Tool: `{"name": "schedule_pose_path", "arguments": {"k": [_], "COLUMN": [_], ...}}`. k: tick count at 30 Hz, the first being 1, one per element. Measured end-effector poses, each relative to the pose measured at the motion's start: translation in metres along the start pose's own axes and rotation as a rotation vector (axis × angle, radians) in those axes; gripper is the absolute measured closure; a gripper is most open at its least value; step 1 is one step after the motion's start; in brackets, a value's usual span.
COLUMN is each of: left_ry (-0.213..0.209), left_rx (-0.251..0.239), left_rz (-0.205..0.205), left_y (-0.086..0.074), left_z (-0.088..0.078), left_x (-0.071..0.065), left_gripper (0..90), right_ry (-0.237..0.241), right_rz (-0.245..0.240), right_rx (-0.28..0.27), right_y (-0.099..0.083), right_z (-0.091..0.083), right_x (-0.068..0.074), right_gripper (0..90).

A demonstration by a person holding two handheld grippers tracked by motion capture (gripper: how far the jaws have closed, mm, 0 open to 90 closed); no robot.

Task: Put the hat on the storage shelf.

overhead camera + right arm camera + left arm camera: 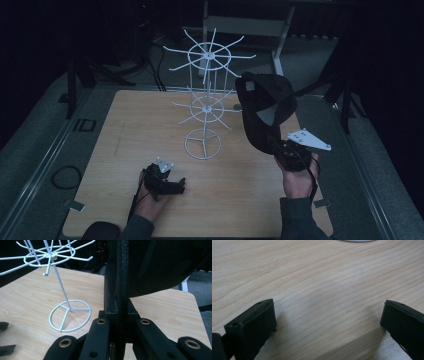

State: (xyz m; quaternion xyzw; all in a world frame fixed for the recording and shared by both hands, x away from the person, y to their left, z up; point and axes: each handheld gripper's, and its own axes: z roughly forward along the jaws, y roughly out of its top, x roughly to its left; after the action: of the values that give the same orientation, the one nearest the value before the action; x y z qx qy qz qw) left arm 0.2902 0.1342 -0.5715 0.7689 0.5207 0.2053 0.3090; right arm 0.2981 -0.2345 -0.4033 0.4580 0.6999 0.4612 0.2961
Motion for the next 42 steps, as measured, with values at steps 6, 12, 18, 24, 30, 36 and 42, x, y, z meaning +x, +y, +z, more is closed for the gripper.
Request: {"name": "schedule_pose_path", "arguments": {"k": [6,12,18,24,30,36,42], "left_ry": [0.0,0.0,0.0,0.0,0.0,0.0,-0.001], "left_rx": [0.0,0.001,0.0,0.0,0.0,0.001,0.0], "left_rz": [0.0,0.001,0.0,0.0,0.0,0.0,-0.002], "left_y": [0.0,0.0,0.0,0.0,0.0,0.0,0.0], "left_z": [0.0,0.0,0.0,0.0,0.0,0.0,0.0], "left_x": [0.0,0.0,0.0,0.0,0.0,0.0,0.0], "left_gripper": [0.1,0.1,0.2,0.1,0.2,0.2,0.1], "right_ry": [-0.001,0.002,0.003,0.0,-0.005,-0.007,-0.014], "right_rz": [0.007,0.0,-0.002,-0.005,-0.006,-0.006,-0.003], "right_rx": [-0.01,-0.022,-0.021,-0.027,-0.037,-0.044,-0.053], "right_y": [0.004,0.009,0.012,0.017,0.021,0.024,0.028], "right_z": [-0.001,-0.002,0.0,-0.002,-0.002,-0.001,-0.002], "right_x": [0.0,0.002,0.003,0.002,0.002,0.002,0.001], "right_gripper": [86.6,86.6,86.6,86.6,86.5,86.6,86.5]}}
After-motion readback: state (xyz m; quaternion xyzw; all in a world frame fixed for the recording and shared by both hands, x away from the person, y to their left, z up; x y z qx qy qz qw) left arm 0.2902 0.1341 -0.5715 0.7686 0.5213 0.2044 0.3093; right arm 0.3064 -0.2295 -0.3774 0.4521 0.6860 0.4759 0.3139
